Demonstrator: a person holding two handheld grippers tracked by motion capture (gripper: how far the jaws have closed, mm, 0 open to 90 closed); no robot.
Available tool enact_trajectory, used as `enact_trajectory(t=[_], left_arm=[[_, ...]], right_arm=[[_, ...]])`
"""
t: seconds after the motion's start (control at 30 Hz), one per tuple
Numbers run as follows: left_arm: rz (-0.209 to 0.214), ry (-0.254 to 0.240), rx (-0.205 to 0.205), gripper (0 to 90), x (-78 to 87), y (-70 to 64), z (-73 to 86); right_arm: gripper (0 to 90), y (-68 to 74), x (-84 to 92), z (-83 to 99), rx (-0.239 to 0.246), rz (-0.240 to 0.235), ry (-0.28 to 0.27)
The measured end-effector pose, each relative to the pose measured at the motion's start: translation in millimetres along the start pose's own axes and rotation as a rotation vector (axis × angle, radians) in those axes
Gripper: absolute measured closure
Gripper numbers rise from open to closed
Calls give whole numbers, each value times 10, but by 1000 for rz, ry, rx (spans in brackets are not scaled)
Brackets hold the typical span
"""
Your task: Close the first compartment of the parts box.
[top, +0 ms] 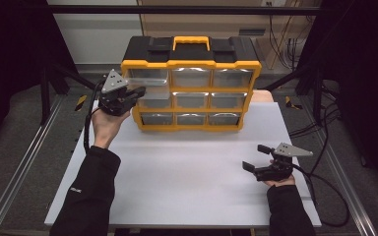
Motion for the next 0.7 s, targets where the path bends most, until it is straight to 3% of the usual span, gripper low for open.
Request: enact_trajectory(t=[0.7], left_arm=[[-30,2,30,894,-161,111,18]], right_arm=[[3,-3,0,3,4,3,3]])
Point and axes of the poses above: each handheld gripper's, and its own axes: x roughly backward along the jaws, z roughly out of its underside, y roughly to its left, the point moved 5 cm from there along -x, roughly forward along the jaws, and after that the axes turned 9 degrees about -x, right-handed, at the moved point
